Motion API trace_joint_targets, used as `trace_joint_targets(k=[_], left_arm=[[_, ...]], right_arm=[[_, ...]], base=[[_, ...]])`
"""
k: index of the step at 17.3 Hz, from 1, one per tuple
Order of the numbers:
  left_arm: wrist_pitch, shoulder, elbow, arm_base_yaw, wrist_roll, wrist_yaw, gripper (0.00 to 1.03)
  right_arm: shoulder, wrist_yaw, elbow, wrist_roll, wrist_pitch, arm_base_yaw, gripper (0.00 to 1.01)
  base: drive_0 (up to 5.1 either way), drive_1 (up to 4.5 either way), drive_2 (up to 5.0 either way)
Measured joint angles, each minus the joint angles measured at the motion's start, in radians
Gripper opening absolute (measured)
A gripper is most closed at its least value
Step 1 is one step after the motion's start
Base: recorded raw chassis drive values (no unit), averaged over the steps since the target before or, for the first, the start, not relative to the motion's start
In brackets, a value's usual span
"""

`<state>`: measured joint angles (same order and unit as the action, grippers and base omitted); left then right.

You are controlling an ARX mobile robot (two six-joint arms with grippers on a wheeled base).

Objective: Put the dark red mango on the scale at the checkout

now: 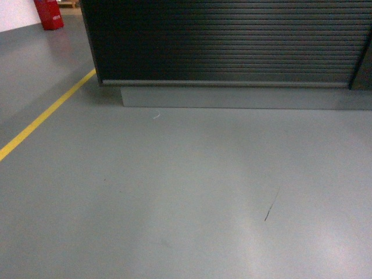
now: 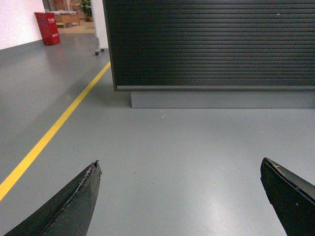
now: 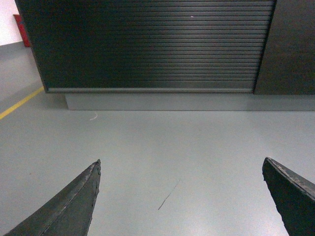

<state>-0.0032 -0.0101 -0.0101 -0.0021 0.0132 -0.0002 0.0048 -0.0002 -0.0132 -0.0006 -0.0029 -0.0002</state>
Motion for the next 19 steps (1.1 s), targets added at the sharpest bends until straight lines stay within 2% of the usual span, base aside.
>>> trace_joint_targets(k=[19], left_arm=[[0.002,0.000,0.000,0.000,0.000,0.000,0.98]], right_arm=[[0.000,0.000,0.000,0.000,0.000,0.000,0.98]], base=[[0.0,3.56,-3.6]])
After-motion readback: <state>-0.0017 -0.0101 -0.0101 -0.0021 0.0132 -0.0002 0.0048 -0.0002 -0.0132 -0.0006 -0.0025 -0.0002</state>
